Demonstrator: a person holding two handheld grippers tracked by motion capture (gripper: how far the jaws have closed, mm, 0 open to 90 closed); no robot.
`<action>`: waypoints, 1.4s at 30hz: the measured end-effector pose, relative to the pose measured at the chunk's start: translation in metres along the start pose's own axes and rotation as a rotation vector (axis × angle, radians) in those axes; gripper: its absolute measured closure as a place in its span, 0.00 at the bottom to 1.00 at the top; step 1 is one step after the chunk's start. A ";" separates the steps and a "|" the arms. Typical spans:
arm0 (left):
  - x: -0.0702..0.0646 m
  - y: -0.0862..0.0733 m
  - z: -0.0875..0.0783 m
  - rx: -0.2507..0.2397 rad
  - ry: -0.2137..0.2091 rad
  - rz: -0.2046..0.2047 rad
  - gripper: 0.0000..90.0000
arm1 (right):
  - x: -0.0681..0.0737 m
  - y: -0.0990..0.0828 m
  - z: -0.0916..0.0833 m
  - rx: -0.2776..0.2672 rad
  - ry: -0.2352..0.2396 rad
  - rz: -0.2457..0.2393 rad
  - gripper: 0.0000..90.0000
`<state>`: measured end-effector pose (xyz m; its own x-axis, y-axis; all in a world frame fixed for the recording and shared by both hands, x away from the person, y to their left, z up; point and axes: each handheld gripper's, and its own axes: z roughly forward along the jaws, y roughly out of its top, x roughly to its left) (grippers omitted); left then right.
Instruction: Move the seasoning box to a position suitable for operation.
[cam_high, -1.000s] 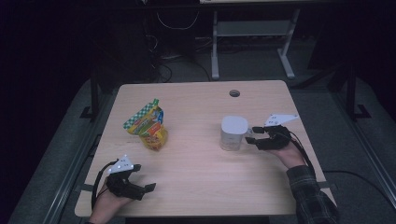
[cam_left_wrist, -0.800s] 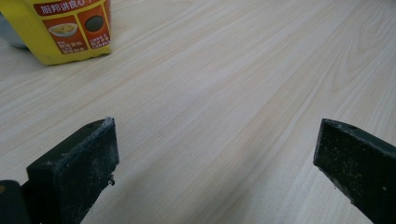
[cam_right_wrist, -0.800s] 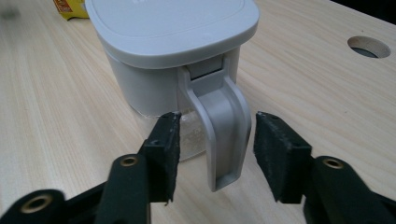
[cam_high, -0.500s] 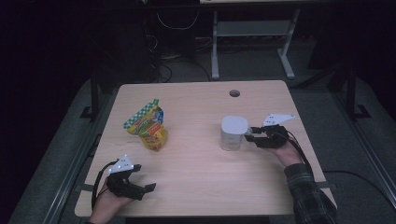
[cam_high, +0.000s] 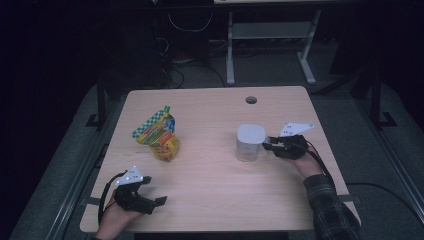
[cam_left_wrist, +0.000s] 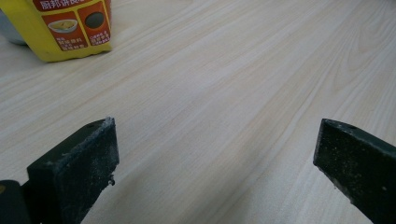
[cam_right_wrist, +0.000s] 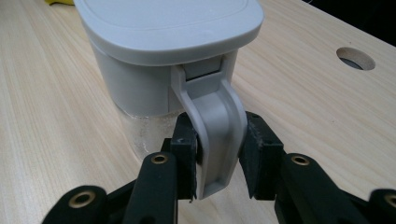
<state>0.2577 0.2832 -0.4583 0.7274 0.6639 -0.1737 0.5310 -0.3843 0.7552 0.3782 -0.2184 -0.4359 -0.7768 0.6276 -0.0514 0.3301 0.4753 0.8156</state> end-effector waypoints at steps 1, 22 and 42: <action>0.000 0.000 0.000 -0.001 0.000 -0.001 0.00 | 0.001 0.000 0.000 0.001 -0.003 -0.006 0.76; 0.000 0.000 -0.001 -0.002 0.001 -0.003 0.00 | 0.017 0.004 -0.008 -0.010 0.053 -0.060 0.77; -0.001 0.000 -0.001 0.001 -0.001 0.003 0.00 | 0.050 0.001 -0.018 -0.016 0.123 -0.100 0.77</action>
<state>0.2568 0.2832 -0.4580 0.7291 0.6624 -0.1721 0.5294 -0.3865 0.7552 0.3303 -0.1975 -0.4272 -0.8653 0.4974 -0.0627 0.2403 0.5214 0.8188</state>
